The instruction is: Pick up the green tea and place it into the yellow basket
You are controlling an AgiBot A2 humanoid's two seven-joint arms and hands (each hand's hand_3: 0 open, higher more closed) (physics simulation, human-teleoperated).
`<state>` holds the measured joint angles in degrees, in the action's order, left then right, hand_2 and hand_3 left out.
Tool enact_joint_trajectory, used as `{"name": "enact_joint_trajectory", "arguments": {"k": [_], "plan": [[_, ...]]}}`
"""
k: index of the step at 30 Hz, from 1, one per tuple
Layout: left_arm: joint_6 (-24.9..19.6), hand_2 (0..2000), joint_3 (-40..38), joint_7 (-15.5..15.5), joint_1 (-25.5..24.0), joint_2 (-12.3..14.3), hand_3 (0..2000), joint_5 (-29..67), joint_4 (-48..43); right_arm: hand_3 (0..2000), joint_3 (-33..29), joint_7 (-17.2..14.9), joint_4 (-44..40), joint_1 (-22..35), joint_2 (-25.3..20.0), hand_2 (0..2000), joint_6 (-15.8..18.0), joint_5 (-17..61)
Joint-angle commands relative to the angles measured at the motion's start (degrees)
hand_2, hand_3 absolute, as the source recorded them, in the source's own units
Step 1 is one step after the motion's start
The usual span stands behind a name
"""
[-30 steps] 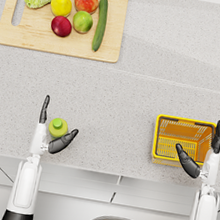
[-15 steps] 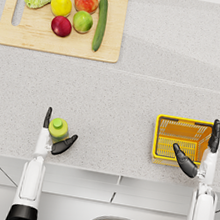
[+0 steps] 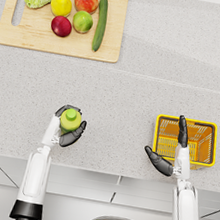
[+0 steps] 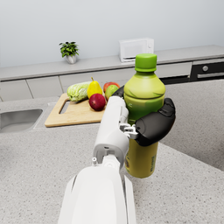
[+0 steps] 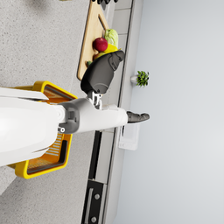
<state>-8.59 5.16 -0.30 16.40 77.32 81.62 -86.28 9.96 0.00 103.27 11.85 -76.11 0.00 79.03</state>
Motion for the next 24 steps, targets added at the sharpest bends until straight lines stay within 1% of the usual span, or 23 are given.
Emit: {"name": "enact_joint_trajectory", "arguments": {"k": [1, 4, 8, 11, 13, 14, 15, 17, 21, 22, 23, 24], "plan": [[0.19, 2000, 3.74, 0.00, 6.03, 2.54, 2000, 0.00, -10.09, 0, 5.13, 0.00, -1.64, 3.11, -1.97, 0, 0.00, 0.00], [0.71, 2000, 7.85, -0.08, 8.43, 4.95, 2000, -0.01, -12.23, 0, 7.89, 0.00, -3.74, 5.71, -4.14, 0, 0.00, 0.00], [1.24, 2000, 14.42, -0.06, 9.52, 7.13, 2000, -0.02, -12.46, 0, 10.62, 0.00, -7.46, 8.52, -6.58, 0, 0.00, 0.00], [-0.75, 2000, 18.62, -0.10, 10.17, 8.67, 2000, -0.01, -12.22, 0, 11.70, 0.06, -8.38, 9.42, -7.55, 0, 0.27, -0.01], [-1.28, 2000, 21.29, -0.08, 11.13, 9.78, 2000, 0.05, -11.18, 0, 12.74, 0.48, -9.06, 10.03, -8.01, 0, 2.69, -0.08], [-0.91, 2000, 22.14, -0.01, 11.38, 10.19, 2000, 0.07, -10.63, 0, 13.65, 0.45, -9.52, 10.29, -8.35, 0, 4.90, -0.08], [-0.87, 2000, 23.42, 0.12, 11.61, 10.13, 2000, 0.06, -9.91, 0, 14.57, 0.32, -9.63, 10.47, -8.65, 0, 5.28, -0.08], [-0.52, 2000, 24.59, 0.12, 12.01, 10.20, 2000, 0.17, -8.89, 0, 15.45, 0.28, -9.92, 10.96, -9.01, 0, 4.64, -0.02], [-0.84, 2000, 26.66, 0.04, 12.39, 8.11, 2000, 0.55, -8.77, 0, 15.40, -0.14, -9.86, 11.89, -8.81, 0, 4.72, 0.27], [-0.79, 2000, 26.93, 0.03, 12.27, 7.33, 2000, 0.60, -9.17, 327, 15.17, -0.30, -9.70, 11.80, -8.53, 1361, 5.14, 0.31], [0.27, 2000, 27.31, 0.03, 12.43, 6.72, 2000, 0.63, -8.85, 653, 15.39, -0.24, -9.70, 11.91, -8.31, 2000, 10.24, 0.40], [1.59, 2000, 27.21, -0.23, 12.22, 6.03, 2000, 0.53, -9.42, 980, 15.75, -0.37, -9.91, 11.86, -7.96, 2000, 11.81, 0.37]]}}
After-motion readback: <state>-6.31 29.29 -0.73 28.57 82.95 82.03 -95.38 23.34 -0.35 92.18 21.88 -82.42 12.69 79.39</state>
